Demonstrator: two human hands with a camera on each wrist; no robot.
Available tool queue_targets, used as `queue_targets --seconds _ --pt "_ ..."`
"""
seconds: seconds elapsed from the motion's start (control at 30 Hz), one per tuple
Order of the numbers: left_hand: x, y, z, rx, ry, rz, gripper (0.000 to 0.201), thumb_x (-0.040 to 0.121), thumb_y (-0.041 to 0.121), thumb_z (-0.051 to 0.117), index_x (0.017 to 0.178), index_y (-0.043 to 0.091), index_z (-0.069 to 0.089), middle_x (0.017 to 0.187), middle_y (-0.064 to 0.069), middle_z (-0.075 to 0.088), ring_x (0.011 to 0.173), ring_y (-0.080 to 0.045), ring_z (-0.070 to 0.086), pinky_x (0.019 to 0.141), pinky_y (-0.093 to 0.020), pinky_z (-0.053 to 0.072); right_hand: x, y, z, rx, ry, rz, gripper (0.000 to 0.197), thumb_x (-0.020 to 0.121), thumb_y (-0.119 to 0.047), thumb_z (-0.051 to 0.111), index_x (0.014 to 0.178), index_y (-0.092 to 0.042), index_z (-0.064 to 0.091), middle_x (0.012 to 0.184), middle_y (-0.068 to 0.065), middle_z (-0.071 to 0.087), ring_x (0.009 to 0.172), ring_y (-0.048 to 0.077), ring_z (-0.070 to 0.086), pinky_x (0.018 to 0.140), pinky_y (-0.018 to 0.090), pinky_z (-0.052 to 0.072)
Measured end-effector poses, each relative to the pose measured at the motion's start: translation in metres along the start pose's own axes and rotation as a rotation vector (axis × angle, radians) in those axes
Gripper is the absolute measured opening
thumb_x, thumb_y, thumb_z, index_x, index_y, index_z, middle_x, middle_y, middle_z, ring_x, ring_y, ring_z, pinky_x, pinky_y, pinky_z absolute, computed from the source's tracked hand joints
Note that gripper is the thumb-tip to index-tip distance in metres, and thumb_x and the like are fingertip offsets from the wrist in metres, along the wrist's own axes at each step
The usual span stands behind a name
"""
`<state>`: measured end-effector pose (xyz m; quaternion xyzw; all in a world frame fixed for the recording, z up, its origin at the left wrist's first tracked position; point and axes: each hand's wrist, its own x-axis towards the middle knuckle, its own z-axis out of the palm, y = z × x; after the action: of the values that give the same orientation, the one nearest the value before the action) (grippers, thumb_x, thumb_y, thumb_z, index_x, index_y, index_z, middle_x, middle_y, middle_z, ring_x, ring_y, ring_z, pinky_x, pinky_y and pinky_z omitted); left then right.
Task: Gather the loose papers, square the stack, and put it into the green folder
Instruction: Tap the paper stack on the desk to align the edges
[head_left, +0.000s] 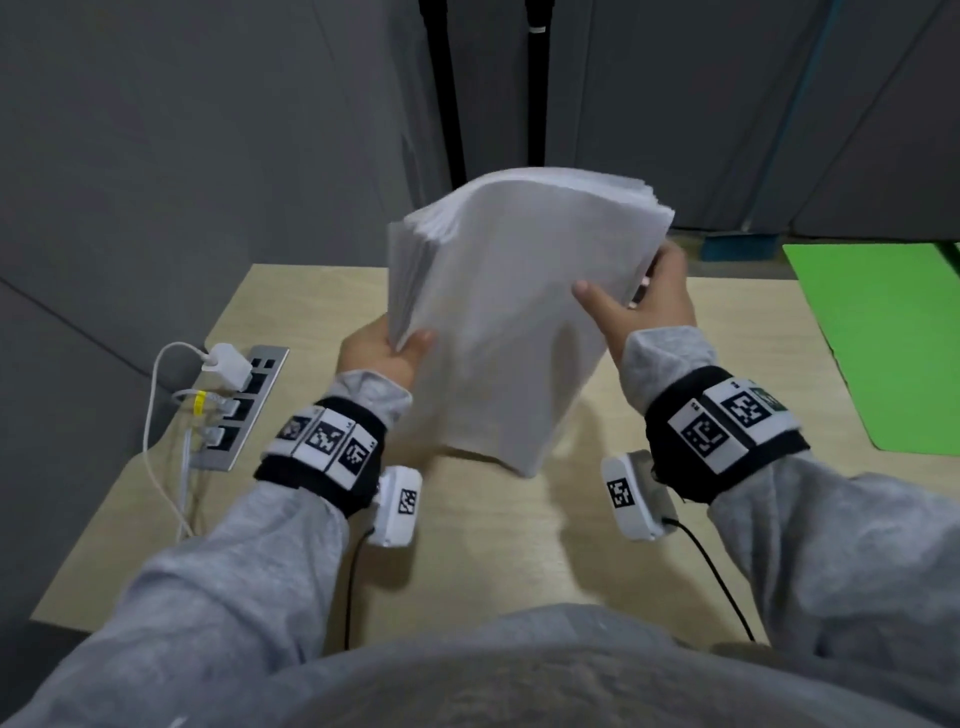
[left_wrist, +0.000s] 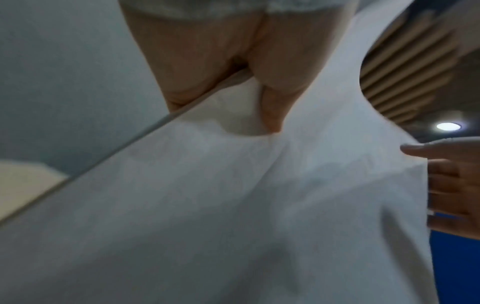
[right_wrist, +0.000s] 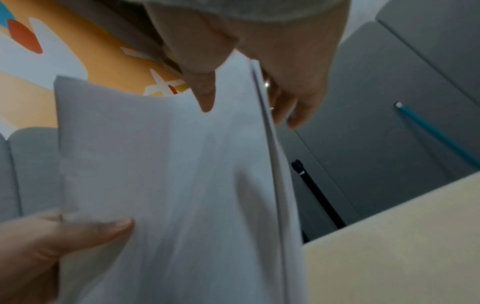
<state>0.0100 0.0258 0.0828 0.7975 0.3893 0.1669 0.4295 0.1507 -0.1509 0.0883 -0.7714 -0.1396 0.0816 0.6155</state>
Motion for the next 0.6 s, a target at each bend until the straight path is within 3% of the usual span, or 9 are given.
queue_targets --seconds 0.07,0.1,0.17,0.23,0.3,0.37,0.43,0.53,0.6 --pt "0.007 0.008 -0.012 0.202 -0.028 0.141 0.022 0.093 0.022 0.055 0.071 0.024 0.057 0.070 0.002 0.059 0.068 -0.023 0.056 0.058 -0.021 0.041 0.003 0.001 -0.004 -0.062 0.115 -0.099 0.085 0.070 -0.030 0.079 0.139 -0.019 0.030 0.133 0.000 0.044 0.121 0.017 0.048 0.104 0.033 0.042" --pt "0.007 0.013 -0.018 0.333 -0.055 0.229 0.026 0.093 0.015 0.052 0.070 0.028 0.056 0.069 0.005 0.060 0.066 -0.021 0.057 0.057 -0.018 0.041 0.002 -0.001 -0.006 -0.117 0.145 -0.180 0.091 0.068 -0.030 0.080 0.141 -0.019 0.028 0.140 0.000 0.037 0.129 0.017 0.041 0.110 0.032 0.036" --pt "0.010 0.021 -0.024 0.573 -0.113 0.394 0.025 0.090 0.006 0.049 0.090 0.025 0.065 0.086 -0.002 0.068 0.080 -0.024 0.063 0.071 -0.026 0.050 0.001 -0.004 -0.006 -0.243 0.091 -0.354 0.085 0.068 -0.024 0.078 0.140 -0.022 0.033 0.143 -0.008 0.032 0.135 0.012 0.034 0.112 0.021 0.028" --pt "0.012 0.027 -0.023 0.725 -0.192 0.514 0.031 0.087 0.001 0.048 0.106 0.019 0.064 0.100 -0.012 0.069 0.093 -0.032 0.063 0.084 -0.040 0.052 -0.001 -0.007 0.000 -0.291 -0.112 -0.382 0.059 0.072 -0.012 0.071 0.122 -0.036 0.055 0.133 -0.016 0.046 0.123 0.006 0.047 0.105 0.016 0.037" --pt "0.013 0.026 -0.022 0.783 -0.203 0.585 0.030 0.083 0.004 0.050 0.097 0.027 0.063 0.090 -0.004 0.069 0.083 -0.029 0.062 0.077 -0.039 0.053 -0.005 -0.006 0.004 -0.251 -0.268 -0.307 0.039 0.073 -0.010 0.064 0.087 -0.046 0.068 0.104 -0.014 0.069 0.096 0.010 0.063 0.088 0.026 0.053" --pt "0.016 0.020 -0.024 0.684 -0.136 0.547 0.022 0.084 0.016 0.054 0.095 0.031 0.064 0.090 0.002 0.070 0.083 -0.025 0.062 0.080 -0.037 0.052 -0.007 -0.004 0.004 -0.172 -0.313 -0.255 0.035 0.077 -0.012 0.064 0.071 -0.047 0.065 0.074 -0.018 0.067 0.073 0.001 0.062 0.071 0.018 0.051" --pt "0.024 0.002 -0.027 0.582 0.050 0.522 0.027 0.078 0.033 0.060 0.105 0.034 0.063 0.106 0.001 0.067 0.099 -0.025 0.061 0.092 -0.043 0.048 -0.006 0.002 0.001 -0.057 -0.313 -0.152 0.033 0.080 -0.015 0.071 0.080 -0.046 0.062 0.069 -0.023 0.061 0.069 -0.006 0.059 0.071 0.011 0.046" --pt "0.028 -0.034 -0.036 0.398 0.313 0.350 0.076 0.062 0.040 0.074 0.131 0.035 0.042 0.141 -0.005 0.040 0.133 -0.024 0.038 0.108 -0.050 0.034 -0.003 0.016 -0.003 0.035 -0.271 0.008 0.021 0.079 -0.018 0.074 0.086 -0.035 0.066 0.080 -0.016 0.066 0.080 0.013 0.064 0.083 0.027 0.050" --pt "0.030 -0.056 -0.046 0.084 0.341 0.194 0.103 0.058 0.037 0.081 0.143 0.031 0.023 0.148 -0.008 0.029 0.139 -0.023 0.029 0.114 -0.043 0.028 -0.002 0.024 -0.007 0.090 -0.260 0.087 0.019 0.078 -0.015 0.074 0.084 -0.031 0.066 0.073 -0.015 0.070 0.072 0.007 0.066 0.075 0.023 0.052"
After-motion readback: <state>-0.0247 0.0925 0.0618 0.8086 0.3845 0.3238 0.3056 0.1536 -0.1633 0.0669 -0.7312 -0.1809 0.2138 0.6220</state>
